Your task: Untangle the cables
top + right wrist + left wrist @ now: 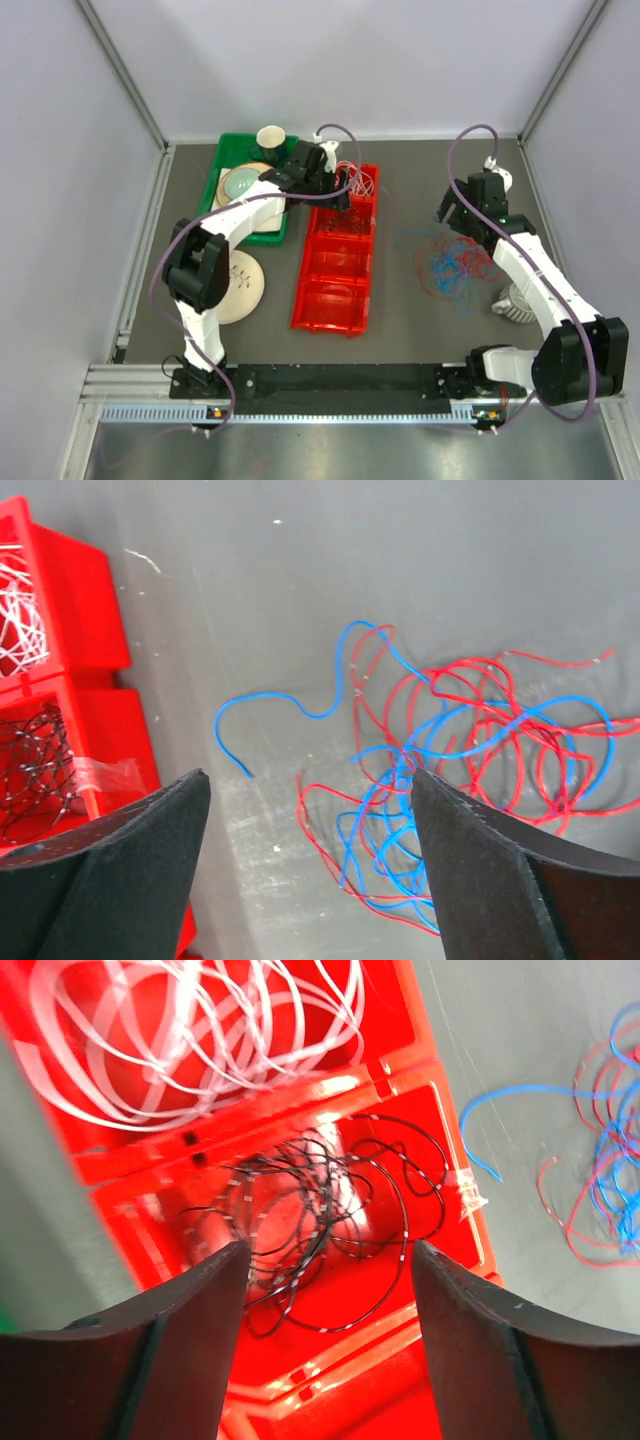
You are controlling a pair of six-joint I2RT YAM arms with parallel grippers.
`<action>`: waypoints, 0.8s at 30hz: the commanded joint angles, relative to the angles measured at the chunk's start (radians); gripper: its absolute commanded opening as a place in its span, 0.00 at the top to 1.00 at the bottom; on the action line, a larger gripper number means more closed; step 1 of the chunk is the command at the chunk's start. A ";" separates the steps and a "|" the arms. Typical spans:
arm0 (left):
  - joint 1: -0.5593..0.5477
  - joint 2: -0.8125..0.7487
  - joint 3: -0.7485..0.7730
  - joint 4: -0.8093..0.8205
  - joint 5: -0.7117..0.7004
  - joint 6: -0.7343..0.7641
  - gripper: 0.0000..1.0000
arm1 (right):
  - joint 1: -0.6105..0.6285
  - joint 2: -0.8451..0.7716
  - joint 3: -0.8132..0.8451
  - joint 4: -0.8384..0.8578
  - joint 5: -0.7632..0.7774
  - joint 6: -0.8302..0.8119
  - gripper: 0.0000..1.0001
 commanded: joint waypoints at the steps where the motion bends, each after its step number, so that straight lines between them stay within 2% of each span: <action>1: 0.002 -0.098 0.042 -0.015 -0.118 0.031 0.27 | -0.028 -0.044 -0.028 0.016 -0.024 -0.008 0.16; 8: 0.002 -0.140 0.027 -0.029 -0.149 0.056 0.23 | -0.033 -0.055 -0.054 0.016 -0.044 -0.004 0.14; 13: -0.021 -0.256 -0.078 -0.014 -0.131 0.059 0.23 | -0.035 -0.050 -0.067 0.015 -0.041 -0.008 0.14; 24: -0.218 -0.450 -0.332 -0.061 -0.151 0.135 0.27 | -0.036 -0.058 -0.091 0.015 -0.034 -0.011 0.14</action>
